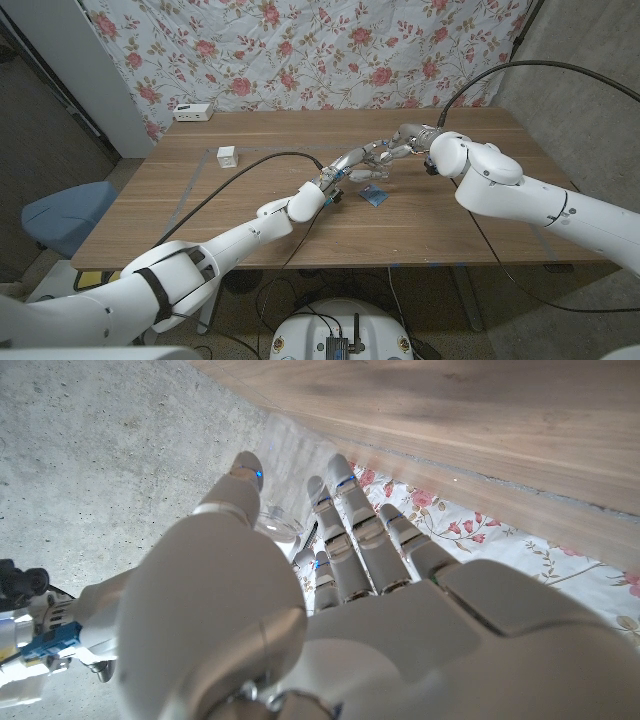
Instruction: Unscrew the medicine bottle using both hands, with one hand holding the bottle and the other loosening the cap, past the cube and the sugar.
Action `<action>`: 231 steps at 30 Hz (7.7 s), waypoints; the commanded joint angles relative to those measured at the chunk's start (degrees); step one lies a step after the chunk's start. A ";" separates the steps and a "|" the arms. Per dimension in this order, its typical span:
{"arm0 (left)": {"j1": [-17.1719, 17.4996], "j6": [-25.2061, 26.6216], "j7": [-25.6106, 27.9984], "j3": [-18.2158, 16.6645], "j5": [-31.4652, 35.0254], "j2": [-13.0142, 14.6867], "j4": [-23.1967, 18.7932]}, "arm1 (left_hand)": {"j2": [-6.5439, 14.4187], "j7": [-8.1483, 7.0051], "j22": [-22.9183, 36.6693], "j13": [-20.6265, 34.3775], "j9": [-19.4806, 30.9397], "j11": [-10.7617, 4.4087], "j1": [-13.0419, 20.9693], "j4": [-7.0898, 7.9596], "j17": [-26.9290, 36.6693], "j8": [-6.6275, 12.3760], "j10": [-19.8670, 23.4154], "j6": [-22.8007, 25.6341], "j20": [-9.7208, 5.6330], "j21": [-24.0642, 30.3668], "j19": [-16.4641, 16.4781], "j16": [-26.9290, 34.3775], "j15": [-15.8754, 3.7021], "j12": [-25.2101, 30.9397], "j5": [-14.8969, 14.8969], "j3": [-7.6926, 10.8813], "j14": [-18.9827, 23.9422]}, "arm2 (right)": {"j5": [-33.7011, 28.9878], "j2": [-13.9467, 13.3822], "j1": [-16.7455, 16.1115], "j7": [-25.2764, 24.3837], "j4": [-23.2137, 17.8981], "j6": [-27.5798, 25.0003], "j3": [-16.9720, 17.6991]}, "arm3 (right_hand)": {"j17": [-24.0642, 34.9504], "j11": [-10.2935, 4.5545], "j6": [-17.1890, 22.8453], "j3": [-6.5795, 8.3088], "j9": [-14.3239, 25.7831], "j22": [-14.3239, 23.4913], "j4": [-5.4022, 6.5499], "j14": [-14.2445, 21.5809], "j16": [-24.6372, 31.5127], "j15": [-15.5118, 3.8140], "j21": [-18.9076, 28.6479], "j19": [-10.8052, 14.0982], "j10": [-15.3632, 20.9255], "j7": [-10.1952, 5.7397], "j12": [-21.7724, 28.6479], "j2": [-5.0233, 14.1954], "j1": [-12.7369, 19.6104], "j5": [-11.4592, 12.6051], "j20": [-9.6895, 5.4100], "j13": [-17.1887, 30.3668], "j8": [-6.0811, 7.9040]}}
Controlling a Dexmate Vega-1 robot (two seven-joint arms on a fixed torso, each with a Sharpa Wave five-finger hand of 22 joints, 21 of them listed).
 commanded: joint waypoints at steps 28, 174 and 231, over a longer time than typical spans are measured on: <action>1.28 0.27 -0.53 -0.59 0.10 0.99 -2.11 | 0.91 -0.20 -0.01 0.35 0.05 -3.32 0.12 0.53 0.15 0.12 4.05 1.29 -7.36 -0.09 0.62 0.06 -4.70 0.21 0.48 0.32 0.57 | -4.00 0.91 -2.29 -2.27 -1.56 -2.03 -0.05 | 0.70 -1.15 5.06 0.98 1.60 0.29 -1.40 2.56 1.21 -1.68 0.68 2.29 3.44 -1.98 0.76 1.34 1.83 0.21 -1.04 0.30 3.88; -1.06 -2.38 -1.26 0.17 -0.76 -0.77 3.03 | 1.35 -0.65 -0.01 0.38 0.07 -3.45 -0.74 0.66 0.12 -0.04 4.42 2.03 -7.07 -0.12 0.64 0.03 -4.58 0.20 0.42 0.70 0.62 | 11.74 -1.22 -4.60 -4.85 0.89 5.15 7.89 | 0.76 -9.11 5.28 7.00 -0.32 0.29 -3.73 1.18 -0.05 -3.67 -0.47 0.86 3.08 -8.49 0.13 7.26 11.79 0.30 -2.10 0.10 4.41; -4.86 -5.42 -0.53 2.13 -2.06 -3.59 11.16 | 1.32 -1.04 -0.01 0.43 0.08 -3.45 -0.89 0.38 0.14 -0.04 4.55 2.14 -7.01 -0.12 0.59 0.05 -4.63 0.22 0.37 0.90 0.60 | 15.66 -0.53 -3.23 -2.63 5.46 10.00 9.40 | 0.64 -8.07 5.19 7.70 -2.41 0.24 -2.76 -0.40 -0.46 -2.57 -0.59 -0.93 2.17 -9.52 -0.19 7.21 14.94 0.50 -1.61 0.11 1.46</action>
